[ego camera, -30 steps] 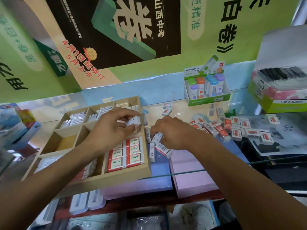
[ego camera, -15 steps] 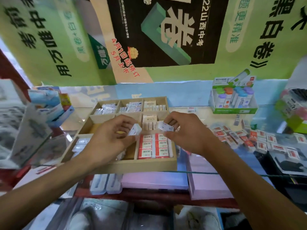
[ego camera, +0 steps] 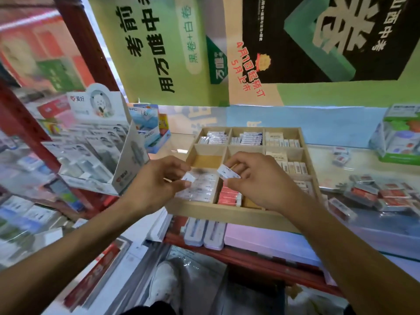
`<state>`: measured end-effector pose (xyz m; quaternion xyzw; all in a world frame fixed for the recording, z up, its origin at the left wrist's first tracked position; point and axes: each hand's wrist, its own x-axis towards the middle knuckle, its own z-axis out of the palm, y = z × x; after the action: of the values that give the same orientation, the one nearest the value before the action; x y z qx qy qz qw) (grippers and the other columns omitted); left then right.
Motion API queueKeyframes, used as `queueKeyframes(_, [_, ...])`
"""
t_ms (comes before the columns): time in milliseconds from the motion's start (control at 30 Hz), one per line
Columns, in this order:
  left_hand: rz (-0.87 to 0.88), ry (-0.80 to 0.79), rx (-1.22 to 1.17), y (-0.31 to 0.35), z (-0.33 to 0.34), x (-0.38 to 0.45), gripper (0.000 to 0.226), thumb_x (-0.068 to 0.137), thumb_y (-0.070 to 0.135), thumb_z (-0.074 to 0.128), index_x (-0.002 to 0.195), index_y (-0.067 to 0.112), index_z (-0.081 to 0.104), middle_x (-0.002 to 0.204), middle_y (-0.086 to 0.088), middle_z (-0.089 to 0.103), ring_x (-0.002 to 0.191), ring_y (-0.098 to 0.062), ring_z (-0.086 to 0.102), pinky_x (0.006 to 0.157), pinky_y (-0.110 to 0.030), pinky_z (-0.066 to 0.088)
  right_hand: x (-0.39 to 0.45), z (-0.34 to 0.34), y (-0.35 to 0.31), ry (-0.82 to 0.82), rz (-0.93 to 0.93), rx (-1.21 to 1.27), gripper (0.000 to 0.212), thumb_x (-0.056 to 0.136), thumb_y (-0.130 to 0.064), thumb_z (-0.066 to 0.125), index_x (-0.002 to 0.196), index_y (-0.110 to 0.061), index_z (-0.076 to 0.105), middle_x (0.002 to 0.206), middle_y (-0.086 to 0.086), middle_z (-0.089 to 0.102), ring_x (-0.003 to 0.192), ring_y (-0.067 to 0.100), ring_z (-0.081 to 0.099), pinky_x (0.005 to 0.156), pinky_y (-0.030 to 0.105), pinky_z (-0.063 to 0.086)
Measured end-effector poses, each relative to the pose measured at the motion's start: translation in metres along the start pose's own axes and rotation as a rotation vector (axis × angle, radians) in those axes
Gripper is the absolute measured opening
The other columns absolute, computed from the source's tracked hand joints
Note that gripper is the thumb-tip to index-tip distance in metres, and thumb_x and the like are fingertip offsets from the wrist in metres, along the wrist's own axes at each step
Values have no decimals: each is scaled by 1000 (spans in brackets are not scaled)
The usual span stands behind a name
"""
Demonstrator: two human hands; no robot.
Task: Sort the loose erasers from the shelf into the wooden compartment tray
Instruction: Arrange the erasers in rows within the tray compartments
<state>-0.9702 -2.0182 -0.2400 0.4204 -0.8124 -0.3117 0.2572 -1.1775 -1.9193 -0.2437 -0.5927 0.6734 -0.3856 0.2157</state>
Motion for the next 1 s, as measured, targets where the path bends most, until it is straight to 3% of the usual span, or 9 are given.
queueKeyframes(100, [72, -117, 139, -3, -8, 9, 25, 85, 13, 72, 94, 37, 71, 100, 16, 69, 93, 3, 64, 77, -10, 49, 9, 8, 0, -19, 11, -12, 24, 81, -21, 75, 103, -26, 67, 92, -12, 67, 73, -1, 58, 68, 18, 48])
queueKeyframes(167, [136, -201, 189, -1, -2, 12, 26, 87, 8, 69, 103, 28, 75, 101, 15, 70, 93, 8, 62, 77, -4, 46, 12, 10, 0, -19, 13, -16, 24, 81, -21, 74, 103, -26, 67, 93, -11, 69, 74, -1, 59, 68, 19, 49])
queueKeyframes(267, [219, -265, 245, 1, 13, 17, 26, 81, 4, 74, 101, 21, 76, 98, 7, 71, 88, -3, 64, 78, -16, 52, 14, 9, 1, -14, 16, -19, 24, 82, -22, 74, 104, -28, 67, 94, -11, 69, 77, 0, 60, 69, 20, 50])
queueKeyframes(367, [238, -187, 316, 1, 20, 20, 22, 75, 10, 80, 95, 20, 76, 89, 7, 63, 81, -9, 64, 78, -27, 55, 13, 7, 2, -29, 18, -38, 26, 82, -21, 73, 106, -27, 67, 93, -12, 67, 78, -1, 60, 68, 18, 50])
queueKeyframes(500, [294, -184, 371, -1, 17, 21, 19, 81, 8, 75, 95, 20, 78, 83, 16, 62, 75, 2, 57, 70, -2, 38, 8, 4, 6, -61, -4, -96, 24, 83, -19, 72, 105, -27, 68, 91, -14, 65, 73, -2, 57, 71, 21, 51])
queueKeyframes(633, [202, -257, 413, 0, 17, 21, 18, 85, 8, 69, 95, 21, 78, 90, 11, 67, 81, -2, 59, 70, -1, 38, 5, 1, 8, -90, -13, -97, 24, 83, -16, 70, 104, -27, 68, 90, -16, 62, 71, 0, 59, 69, 22, 52])
queueKeyframes(733, [171, -142, 433, 3, 22, 19, 8, 83, 15, 73, 88, 21, 74, 79, 12, 63, 72, -3, 58, 63, -10, 41, 3, 2, 8, -104, -19, -104, 25, 84, -17, 69, 105, -30, 67, 85, -21, 57, 71, 2, 61, 68, 24, 54])
queueKeyframes(833, [121, -84, 455, 4, 20, 17, 8, 80, 32, 75, 79, 26, 69, 72, 15, 63, 68, -2, 58, 60, -18, 42, 3, 6, 8, -116, -23, -84, 25, 83, -19, 69, 105, -31, 66, 93, -15, 61, 73, 3, 60, 69, 28, 55])
queueKeyframes(1000, [-56, -244, 418, 6, 9, 19, 16, 72, 44, 79, 77, 31, 72, 77, 12, 71, 77, -1, 65, 72, -26, 55, 5, 8, 4, -105, -23, -88, 25, 83, -19, 70, 107, -28, 67, 97, -11, 64, 78, 6, 58, 75, 34, 55])
